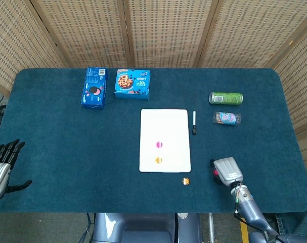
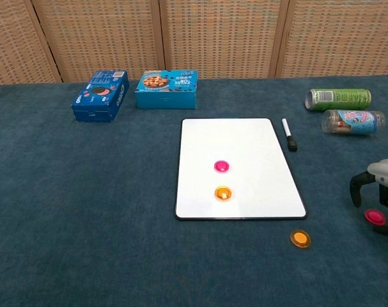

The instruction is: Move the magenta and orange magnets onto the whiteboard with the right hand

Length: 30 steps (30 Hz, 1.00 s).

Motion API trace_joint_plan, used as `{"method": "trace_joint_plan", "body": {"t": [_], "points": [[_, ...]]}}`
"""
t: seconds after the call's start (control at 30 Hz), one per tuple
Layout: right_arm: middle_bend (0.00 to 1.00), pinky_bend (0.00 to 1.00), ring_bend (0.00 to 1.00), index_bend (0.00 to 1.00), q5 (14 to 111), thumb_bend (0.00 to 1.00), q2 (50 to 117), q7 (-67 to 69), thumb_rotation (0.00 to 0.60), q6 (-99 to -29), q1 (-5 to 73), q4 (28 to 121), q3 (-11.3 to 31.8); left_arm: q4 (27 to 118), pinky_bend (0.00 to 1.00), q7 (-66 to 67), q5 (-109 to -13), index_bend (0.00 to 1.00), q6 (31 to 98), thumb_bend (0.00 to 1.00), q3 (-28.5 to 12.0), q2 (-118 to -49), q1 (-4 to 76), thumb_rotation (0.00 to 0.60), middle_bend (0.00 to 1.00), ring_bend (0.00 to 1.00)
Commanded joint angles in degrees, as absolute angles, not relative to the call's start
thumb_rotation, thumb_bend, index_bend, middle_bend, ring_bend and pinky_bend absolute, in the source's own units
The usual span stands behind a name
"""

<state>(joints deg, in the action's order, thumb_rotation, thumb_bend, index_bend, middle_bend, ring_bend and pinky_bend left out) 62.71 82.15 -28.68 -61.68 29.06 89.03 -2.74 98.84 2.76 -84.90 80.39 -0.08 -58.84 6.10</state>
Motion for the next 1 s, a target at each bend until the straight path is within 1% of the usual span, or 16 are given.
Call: {"method": "trace_joint_plan", "body": {"t": [0.03, 0.4, 0.77, 1.0], "points": [[0.97, 1.0, 0.9, 0.42, 62.8, 0.31, 82.4, -28.8, 0.6, -61.4, 28.9, 88.8, -2.5, 98.9, 0.0, 2.8, -84.8, 0.0, 80.4, 0.0, -0.1, -58.8, 6.1, 0.6, 0.0, 0.0], [0.97, 1.0, 0.9, 0.42, 62.1, 0.31, 82.6, -29.6, 0.6, -60.2, 28.5, 87.5, -1.9, 98.8, 0.0, 2.6, -84.6, 0.0, 80.4, 0.0, -0.2, -58.8, 6.1, 0.6, 0.0, 0.0], [0.97, 1.0, 0.9, 0.51, 62.1, 0.33, 82.6, -29.2, 0.6, -59.3, 28.1, 87.1, -1.2, 98.8, 0.0, 2.8, -84.6, 0.0, 80.4, 0.0, -0.2, -58.9, 6.1, 0.6, 0.0, 0.0], [0.97, 1.0, 0.9, 0.52, 62.0, 0.34, 82.5, -28.7, 0.6, -58.9, 28.1, 87.7, -0.5, 98.9, 0.0, 2.8, -84.6, 0.0, 80.3, 0.0, -0.1, -58.9, 6.1, 0.6, 0.0, 0.0]]}}
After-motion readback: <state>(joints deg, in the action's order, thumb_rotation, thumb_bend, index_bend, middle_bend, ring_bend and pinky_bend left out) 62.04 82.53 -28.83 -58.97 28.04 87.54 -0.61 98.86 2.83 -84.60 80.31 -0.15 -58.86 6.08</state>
